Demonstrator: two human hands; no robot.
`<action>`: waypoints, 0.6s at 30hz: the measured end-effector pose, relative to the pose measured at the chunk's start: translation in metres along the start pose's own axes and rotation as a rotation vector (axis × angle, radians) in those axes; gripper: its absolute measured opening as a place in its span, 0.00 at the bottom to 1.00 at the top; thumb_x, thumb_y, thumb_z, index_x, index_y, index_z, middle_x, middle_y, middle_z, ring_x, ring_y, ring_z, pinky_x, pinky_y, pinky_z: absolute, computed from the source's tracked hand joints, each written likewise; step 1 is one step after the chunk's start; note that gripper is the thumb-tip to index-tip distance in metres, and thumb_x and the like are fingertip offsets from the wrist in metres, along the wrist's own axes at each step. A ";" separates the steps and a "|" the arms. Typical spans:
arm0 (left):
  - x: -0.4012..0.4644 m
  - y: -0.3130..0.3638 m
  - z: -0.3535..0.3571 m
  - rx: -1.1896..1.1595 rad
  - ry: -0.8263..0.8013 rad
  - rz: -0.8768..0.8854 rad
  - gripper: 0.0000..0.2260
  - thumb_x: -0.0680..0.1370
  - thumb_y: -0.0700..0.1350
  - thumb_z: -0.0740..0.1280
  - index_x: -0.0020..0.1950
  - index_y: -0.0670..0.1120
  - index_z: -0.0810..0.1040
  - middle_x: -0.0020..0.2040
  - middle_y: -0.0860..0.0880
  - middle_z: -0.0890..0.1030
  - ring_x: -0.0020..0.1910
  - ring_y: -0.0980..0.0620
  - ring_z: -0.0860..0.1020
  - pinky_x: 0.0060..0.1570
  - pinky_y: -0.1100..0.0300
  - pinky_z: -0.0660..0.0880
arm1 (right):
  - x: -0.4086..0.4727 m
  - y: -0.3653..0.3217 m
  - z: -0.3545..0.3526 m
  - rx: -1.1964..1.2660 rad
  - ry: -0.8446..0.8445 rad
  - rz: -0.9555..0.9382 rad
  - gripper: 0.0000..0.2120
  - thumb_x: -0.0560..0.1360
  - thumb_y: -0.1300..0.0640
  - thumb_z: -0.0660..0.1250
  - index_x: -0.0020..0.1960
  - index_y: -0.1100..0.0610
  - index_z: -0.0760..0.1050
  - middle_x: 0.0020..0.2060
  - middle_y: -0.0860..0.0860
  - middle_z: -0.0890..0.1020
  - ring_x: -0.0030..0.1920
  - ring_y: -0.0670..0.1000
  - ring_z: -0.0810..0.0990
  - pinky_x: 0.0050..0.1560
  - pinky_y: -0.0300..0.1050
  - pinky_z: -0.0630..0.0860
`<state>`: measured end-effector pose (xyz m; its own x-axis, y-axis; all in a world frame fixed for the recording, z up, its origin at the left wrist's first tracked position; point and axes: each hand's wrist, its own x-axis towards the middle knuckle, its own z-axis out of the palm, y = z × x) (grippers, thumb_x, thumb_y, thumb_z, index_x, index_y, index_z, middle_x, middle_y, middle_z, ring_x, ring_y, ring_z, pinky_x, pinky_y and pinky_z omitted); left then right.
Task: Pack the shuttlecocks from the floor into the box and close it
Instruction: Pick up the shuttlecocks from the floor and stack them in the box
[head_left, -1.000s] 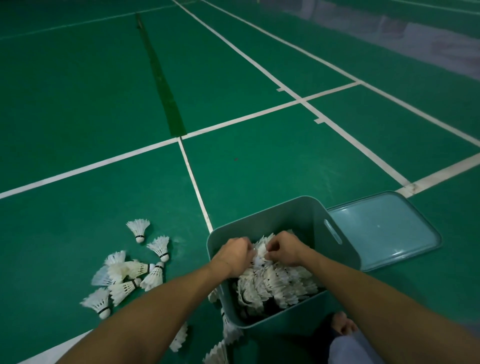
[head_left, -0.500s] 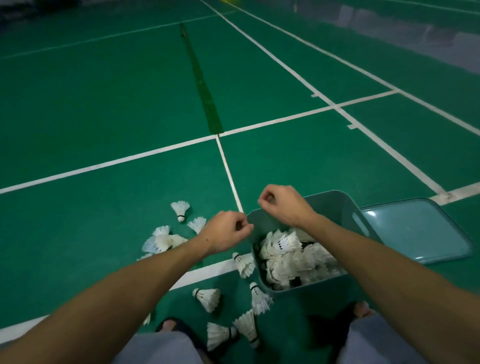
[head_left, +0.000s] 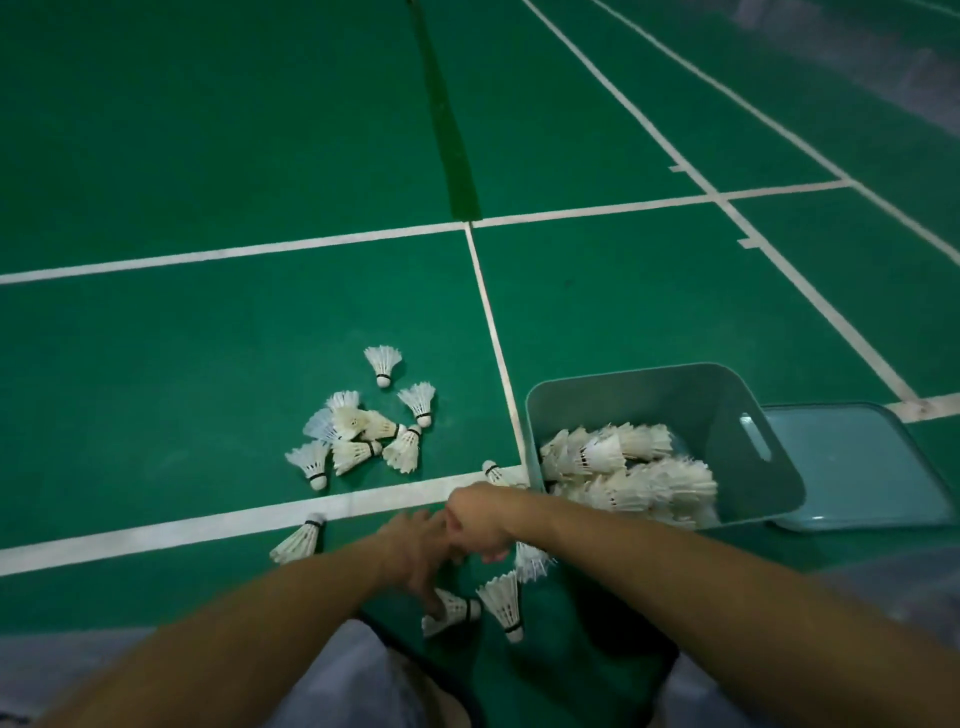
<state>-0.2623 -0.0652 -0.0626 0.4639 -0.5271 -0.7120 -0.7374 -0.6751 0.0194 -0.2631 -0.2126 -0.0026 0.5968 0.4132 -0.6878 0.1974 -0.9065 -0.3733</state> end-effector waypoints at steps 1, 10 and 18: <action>0.001 0.003 0.008 0.009 0.025 -0.003 0.41 0.70 0.68 0.76 0.79 0.54 0.69 0.79 0.44 0.64 0.74 0.38 0.66 0.73 0.40 0.67 | 0.003 0.003 0.012 -0.079 -0.004 -0.003 0.07 0.81 0.61 0.64 0.47 0.61 0.80 0.38 0.57 0.82 0.38 0.59 0.81 0.42 0.48 0.81; 0.010 0.009 0.045 0.065 0.118 -0.081 0.33 0.68 0.72 0.73 0.67 0.56 0.80 0.78 0.42 0.62 0.74 0.36 0.63 0.69 0.38 0.66 | 0.013 0.054 0.084 0.129 0.059 0.203 0.18 0.75 0.58 0.73 0.64 0.58 0.78 0.60 0.59 0.80 0.53 0.61 0.85 0.51 0.52 0.84; 0.012 0.004 0.051 -0.021 0.075 -0.058 0.28 0.71 0.71 0.72 0.62 0.54 0.81 0.67 0.45 0.69 0.67 0.41 0.68 0.61 0.41 0.71 | 0.015 0.064 0.100 0.230 0.091 0.162 0.06 0.75 0.62 0.73 0.52 0.58 0.84 0.48 0.57 0.86 0.42 0.57 0.87 0.34 0.43 0.81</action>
<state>-0.2846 -0.0479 -0.1070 0.5413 -0.5234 -0.6580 -0.6982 -0.7158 -0.0049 -0.3188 -0.2558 -0.0990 0.6756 0.2456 -0.6951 -0.0816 -0.9122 -0.4016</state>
